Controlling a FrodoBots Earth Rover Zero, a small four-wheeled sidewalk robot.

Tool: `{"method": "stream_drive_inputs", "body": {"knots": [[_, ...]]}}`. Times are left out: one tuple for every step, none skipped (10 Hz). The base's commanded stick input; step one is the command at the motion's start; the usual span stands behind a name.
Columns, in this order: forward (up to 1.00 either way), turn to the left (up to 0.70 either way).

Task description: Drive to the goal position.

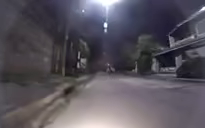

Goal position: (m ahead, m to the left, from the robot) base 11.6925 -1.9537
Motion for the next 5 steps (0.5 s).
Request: {"method": "stream_drive_inputs", "body": {"knots": [[0.7,0.0],[0.7,0.0],[0.7,0.0],[0.7,0.0],[0.7,0.0]]}}
